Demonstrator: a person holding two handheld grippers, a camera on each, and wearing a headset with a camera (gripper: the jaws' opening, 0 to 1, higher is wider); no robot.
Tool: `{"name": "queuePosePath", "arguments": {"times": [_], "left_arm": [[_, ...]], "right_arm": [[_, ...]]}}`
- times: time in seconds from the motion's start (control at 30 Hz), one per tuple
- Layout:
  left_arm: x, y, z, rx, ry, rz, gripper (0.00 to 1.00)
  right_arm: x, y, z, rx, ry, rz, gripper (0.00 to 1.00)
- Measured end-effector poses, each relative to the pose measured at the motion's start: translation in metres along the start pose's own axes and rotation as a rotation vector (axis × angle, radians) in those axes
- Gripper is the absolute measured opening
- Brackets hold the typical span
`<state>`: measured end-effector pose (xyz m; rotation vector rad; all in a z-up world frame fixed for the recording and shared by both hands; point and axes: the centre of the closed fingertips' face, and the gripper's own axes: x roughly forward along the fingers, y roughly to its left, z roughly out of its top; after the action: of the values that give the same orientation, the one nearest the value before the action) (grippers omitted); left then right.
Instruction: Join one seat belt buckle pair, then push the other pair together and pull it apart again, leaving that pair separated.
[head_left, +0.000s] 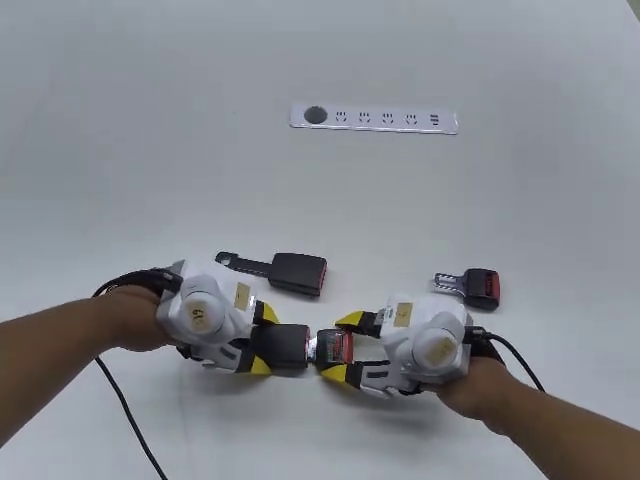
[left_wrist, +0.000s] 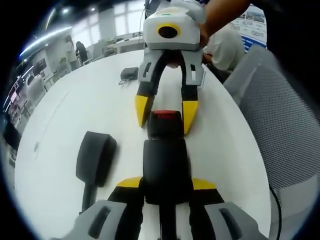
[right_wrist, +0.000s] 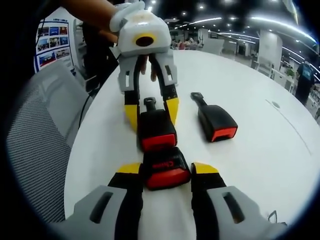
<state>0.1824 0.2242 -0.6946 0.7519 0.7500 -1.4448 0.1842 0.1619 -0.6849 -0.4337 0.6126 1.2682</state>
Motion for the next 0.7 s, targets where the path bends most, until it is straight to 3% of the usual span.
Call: {"name": "queuePosePath", "arguments": {"times": [0.07, 0.13, 0.2, 0.27, 0.5, 0.7], "left_arm": [[-0.002, -0.004, 0.000, 0.040, 0.024, -0.001, 0.46], [-0.005, -0.008, 0.005, 0.021, 0.000, -0.004, 0.58], [-0.009, -0.004, 0.005, 0.001, -0.026, 0.021, 0.62], [-0.014, 0.001, 0.008, -0.032, -0.050, 0.047, 0.64], [-0.029, 0.020, 0.017, -0.064, -0.102, 0.114, 0.70], [-0.042, 0.039, 0.025, -0.097, -0.135, 0.162, 0.72]], "right_arm": [[-0.001, 0.000, 0.002, 0.060, -0.009, -0.020, 0.43], [-0.004, 0.000, 0.007, 0.094, -0.044, -0.017, 0.61], [-0.008, -0.004, 0.010, 0.102, -0.060, -0.035, 0.72], [-0.010, -0.006, 0.010, 0.109, -0.071, -0.044, 0.71], [-0.025, -0.014, 0.008, 0.132, -0.080, -0.064, 0.71], [-0.044, -0.038, 0.001, 0.163, -0.083, -0.118, 0.75]]}}
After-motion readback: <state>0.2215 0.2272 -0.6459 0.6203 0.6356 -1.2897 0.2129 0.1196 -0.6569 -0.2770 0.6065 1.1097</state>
